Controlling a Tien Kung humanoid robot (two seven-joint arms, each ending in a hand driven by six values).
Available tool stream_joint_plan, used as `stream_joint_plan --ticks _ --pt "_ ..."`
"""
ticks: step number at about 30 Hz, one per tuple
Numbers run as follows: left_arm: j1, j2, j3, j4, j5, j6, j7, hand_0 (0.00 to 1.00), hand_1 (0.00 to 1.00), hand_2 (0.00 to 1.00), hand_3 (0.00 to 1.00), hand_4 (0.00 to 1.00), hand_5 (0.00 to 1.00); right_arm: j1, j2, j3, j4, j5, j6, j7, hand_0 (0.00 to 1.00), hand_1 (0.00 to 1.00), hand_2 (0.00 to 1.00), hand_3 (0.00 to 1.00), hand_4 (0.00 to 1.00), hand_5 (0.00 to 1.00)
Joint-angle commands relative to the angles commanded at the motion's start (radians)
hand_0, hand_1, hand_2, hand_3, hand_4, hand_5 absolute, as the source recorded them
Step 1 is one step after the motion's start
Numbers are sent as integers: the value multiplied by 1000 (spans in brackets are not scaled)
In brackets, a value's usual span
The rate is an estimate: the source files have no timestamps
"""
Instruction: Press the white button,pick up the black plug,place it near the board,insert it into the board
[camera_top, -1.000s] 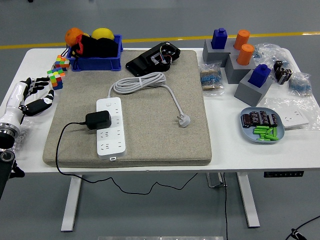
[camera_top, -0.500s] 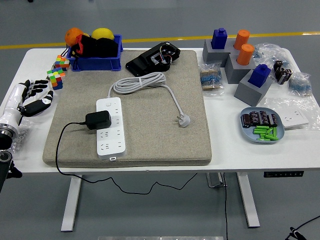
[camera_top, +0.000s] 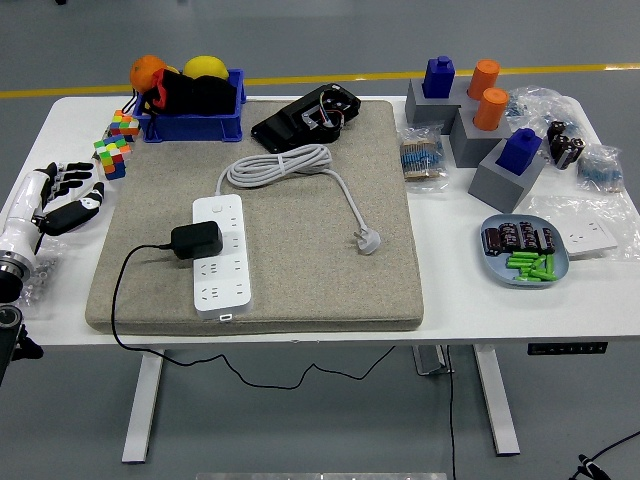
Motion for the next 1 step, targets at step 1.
stream_joint_plan --ticks 1 --pt "1 0 0 -3 0 1 -2 832 799 761 729 618 247 0 0 1 0 0 0 0 728 599 543 679 744 512"
